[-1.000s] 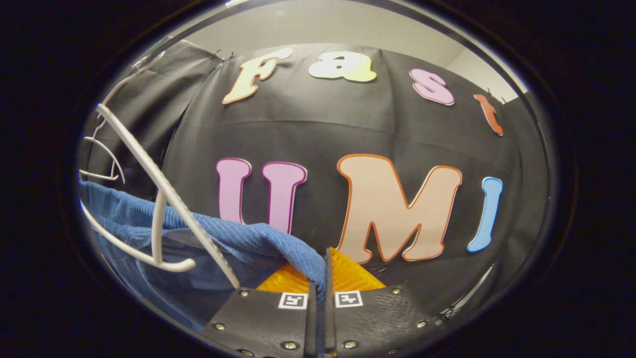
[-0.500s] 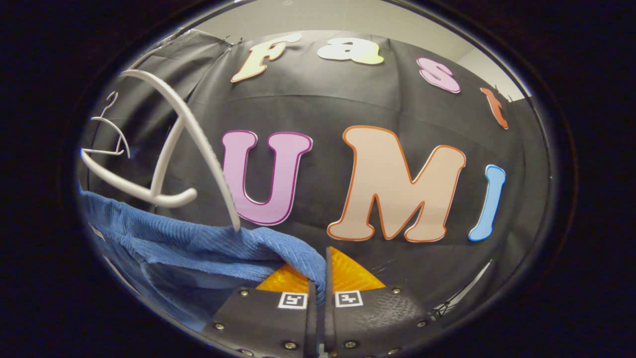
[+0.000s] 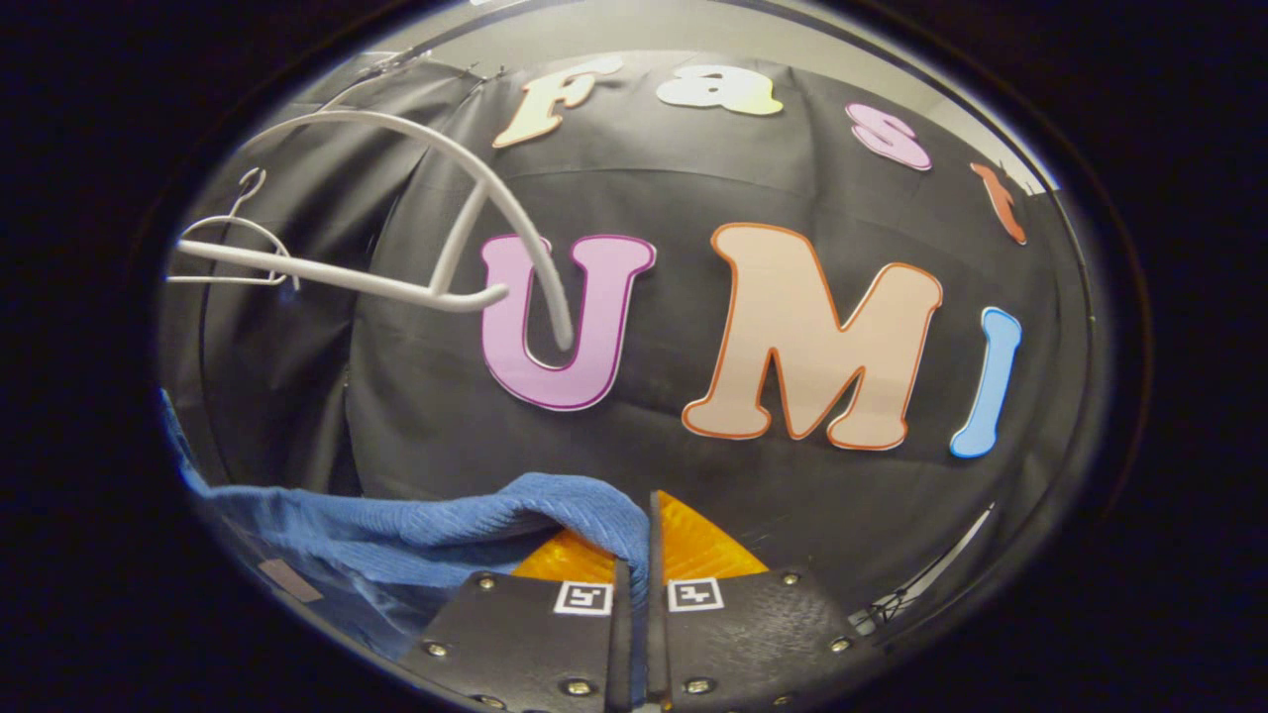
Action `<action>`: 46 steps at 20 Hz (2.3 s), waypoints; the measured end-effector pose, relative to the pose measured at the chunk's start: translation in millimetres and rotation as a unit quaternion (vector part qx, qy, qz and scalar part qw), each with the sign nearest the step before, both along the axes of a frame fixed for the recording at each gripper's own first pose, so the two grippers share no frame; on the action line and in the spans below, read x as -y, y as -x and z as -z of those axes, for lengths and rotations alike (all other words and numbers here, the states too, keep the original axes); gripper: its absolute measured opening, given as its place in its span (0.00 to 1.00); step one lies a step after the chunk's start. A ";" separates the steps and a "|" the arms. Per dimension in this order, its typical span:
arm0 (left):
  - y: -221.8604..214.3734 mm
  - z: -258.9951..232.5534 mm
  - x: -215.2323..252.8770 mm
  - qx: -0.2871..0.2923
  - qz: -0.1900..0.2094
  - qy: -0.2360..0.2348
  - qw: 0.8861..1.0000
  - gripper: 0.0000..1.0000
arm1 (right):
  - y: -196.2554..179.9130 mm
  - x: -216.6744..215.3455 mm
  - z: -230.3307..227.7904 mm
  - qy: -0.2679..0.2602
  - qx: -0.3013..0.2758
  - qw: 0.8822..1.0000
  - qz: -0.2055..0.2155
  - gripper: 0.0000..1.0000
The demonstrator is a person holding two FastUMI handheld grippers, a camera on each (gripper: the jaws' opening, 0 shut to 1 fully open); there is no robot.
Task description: Grasp the clothes on the hanger with both hands and then place them into the laundry hamper below.
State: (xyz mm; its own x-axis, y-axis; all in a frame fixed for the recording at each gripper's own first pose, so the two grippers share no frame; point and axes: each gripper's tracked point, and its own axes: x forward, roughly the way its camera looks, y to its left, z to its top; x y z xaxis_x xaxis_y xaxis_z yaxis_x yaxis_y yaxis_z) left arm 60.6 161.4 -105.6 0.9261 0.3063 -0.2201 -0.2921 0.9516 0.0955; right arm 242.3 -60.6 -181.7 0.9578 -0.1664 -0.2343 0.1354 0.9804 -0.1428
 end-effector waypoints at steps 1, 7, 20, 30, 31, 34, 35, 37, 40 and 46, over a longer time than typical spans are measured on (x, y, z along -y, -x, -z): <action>1.0 4.2 5.9 -0.001 0.003 0.003 1.000 0.05 | 3.1 -7.1 1.8 -0.002 -0.002 1.000 -0.007 0.06; -7.5 30.1 53.8 -0.017 0.052 0.015 0.998 0.05 | 25.9 -59.6 9.5 -0.013 -0.012 0.998 -0.057 0.06; -56.8 110.9 124.2 -0.071 0.130 0.078 0.986 0.05 | 59.8 -131.4 53.8 -0.047 -0.071 0.988 -0.130 0.06; -52.0 209.8 131.8 -0.183 0.140 0.084 0.969 0.06 | 90.1 -136.6 154.0 -0.059 -0.180 0.974 -0.123 0.06; -47.6 219.7 132.4 -0.195 0.140 0.088 0.967 0.06 | 92.6 -136.2 164.4 -0.059 -0.190 0.973 -0.120 0.06; -38.1 244.2 137.6 -0.223 0.143 0.094 0.960 0.06 | 104.9 -135.5 190.5 -0.053 -0.219 0.967 -0.122 0.06; -34.0 249.9 137.6 -0.232 0.145 0.092 0.957 0.06 | 109.2 -136.9 197.5 -0.054 -0.228 0.964 -0.122 0.06; -25.6 263.6 139.2 -0.251 0.149 0.088 0.952 0.06 | 118.8 -135.8 214.0 -0.060 -0.247 0.960 -0.118 0.10; -13.5 283.2 141.3 -0.278 0.151 0.088 0.944 0.07 | 133.0 -138.4 233.0 -0.071 -0.275 0.952 -0.116 0.06; 12.6 322.1 132.8 -0.336 0.144 0.093 0.926 0.07 | 158.4 -146.1 264.5 -0.072 -0.322 0.936 -0.123 0.07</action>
